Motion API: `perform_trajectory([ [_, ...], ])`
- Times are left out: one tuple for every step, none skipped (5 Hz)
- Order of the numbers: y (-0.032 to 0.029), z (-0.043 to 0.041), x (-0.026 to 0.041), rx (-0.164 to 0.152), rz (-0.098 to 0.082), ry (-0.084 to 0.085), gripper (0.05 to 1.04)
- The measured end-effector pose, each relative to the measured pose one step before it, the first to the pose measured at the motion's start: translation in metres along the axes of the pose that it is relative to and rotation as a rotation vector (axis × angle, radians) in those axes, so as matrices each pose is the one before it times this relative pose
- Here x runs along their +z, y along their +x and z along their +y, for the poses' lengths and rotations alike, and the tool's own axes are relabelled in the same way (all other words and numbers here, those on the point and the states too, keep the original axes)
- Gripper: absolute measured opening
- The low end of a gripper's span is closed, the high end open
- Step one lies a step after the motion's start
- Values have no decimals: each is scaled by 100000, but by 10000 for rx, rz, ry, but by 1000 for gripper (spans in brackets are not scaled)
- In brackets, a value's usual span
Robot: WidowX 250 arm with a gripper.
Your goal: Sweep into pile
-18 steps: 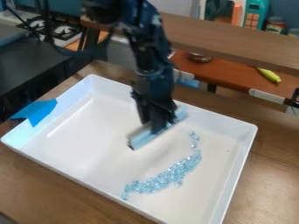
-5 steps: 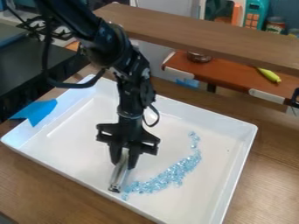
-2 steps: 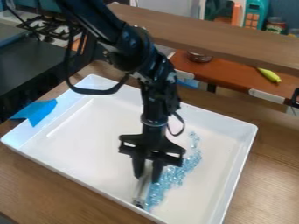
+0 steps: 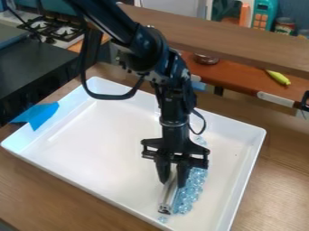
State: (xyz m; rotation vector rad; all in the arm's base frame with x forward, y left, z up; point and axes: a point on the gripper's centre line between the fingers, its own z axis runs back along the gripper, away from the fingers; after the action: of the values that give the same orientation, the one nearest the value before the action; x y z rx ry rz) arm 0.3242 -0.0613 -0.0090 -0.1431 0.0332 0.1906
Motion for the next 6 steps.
perform_trajectory([
  [374,-131,1,47,46,-404,354],
  [-421,732,460,-147,232,-237,354],
  [813,2441,3985,381,-632,-274,354],
  [330,3276,2899,103,-164,-129,354],
  [1777,3830,2517,52,-553,456,354],
  [1817,4279,-549,-130,-237,1035,354],
])
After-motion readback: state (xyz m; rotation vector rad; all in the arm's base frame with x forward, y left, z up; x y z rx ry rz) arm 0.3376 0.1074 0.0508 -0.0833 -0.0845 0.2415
